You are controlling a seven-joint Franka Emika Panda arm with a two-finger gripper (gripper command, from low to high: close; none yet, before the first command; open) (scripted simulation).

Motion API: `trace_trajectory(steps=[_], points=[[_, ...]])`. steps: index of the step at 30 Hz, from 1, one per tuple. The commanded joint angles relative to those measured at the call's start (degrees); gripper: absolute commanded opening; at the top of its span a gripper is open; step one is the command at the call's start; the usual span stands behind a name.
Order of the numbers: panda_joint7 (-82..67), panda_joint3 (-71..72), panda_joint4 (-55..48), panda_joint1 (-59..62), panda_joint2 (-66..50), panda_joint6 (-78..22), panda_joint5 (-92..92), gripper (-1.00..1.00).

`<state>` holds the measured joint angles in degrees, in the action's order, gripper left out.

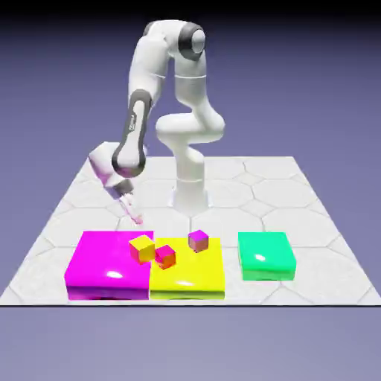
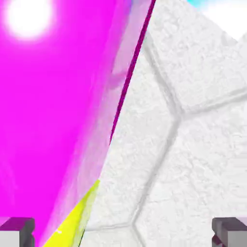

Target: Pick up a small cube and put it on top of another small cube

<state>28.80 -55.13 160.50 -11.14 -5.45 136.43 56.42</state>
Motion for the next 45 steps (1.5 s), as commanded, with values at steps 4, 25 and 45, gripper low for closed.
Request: trace_trajectory(steps=[4,25,45], points=[[-0.1,-6.49,0.26,-2.7,-6.07,-5.26,9.97,0.0],[15.92,-17.23,4.18,-22.95,-33.16,-22.94,62.3,0.0],[58.23,-9.18,9.45,-26.67,-54.42,-46.9,101.99,0.0]])
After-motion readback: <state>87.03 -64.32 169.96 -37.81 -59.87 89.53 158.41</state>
